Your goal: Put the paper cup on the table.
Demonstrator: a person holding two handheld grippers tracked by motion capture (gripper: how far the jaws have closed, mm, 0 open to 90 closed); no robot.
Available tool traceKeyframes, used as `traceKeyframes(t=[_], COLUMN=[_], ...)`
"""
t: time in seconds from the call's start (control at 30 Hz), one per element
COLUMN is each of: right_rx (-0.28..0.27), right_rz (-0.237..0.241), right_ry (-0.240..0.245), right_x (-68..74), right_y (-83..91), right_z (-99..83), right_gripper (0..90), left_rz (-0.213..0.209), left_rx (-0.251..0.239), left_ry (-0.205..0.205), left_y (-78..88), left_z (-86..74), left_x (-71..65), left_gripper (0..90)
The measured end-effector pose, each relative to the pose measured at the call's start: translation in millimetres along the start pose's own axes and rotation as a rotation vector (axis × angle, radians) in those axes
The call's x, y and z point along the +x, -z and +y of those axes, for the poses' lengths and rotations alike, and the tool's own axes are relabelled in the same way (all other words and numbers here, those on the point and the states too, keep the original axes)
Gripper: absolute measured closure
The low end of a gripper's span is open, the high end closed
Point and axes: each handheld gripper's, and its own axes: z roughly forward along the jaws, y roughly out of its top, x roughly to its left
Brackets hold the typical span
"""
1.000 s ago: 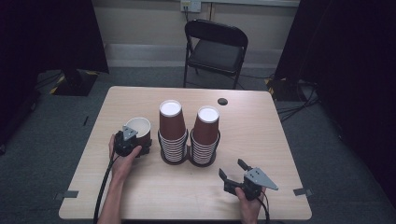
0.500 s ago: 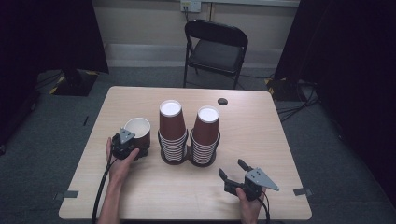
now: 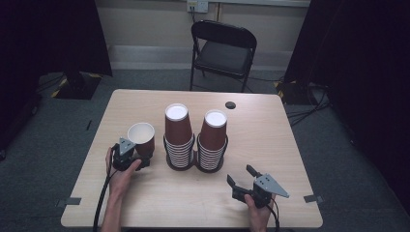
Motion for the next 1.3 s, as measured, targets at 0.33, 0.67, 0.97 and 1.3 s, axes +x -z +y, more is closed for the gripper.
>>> traceKeyframes(t=[0.33,0.67,0.97,1.3], right_rx=[0.0,-0.007,-0.002,0.001], right_rz=[-0.001,0.001,0.007,0.007], right_ry=[-0.001,0.0,0.001,0.001], right_x=[-0.2,-0.1,0.3,0.0], right_y=[0.1,0.8,0.3,0.2], right_z=[0.0,-0.3,-0.1,0.0], right_gripper=[14.7,14.8,14.9,14.8], left_rz=[-0.024,-0.163,-0.156,-0.24], left_rx=[-0.051,-0.101,-0.148,-0.2], left_ry=[-0.015,0.004,-0.017,-0.025], left_y=[23.9,45.9,68.5,71.5], left_z=[1.2,-6.6,-2.8,-17.5], left_x=[-7.4,-24.6,-47.9,-71.6], left_gripper=[15.6,16.3,16.0,15.9])
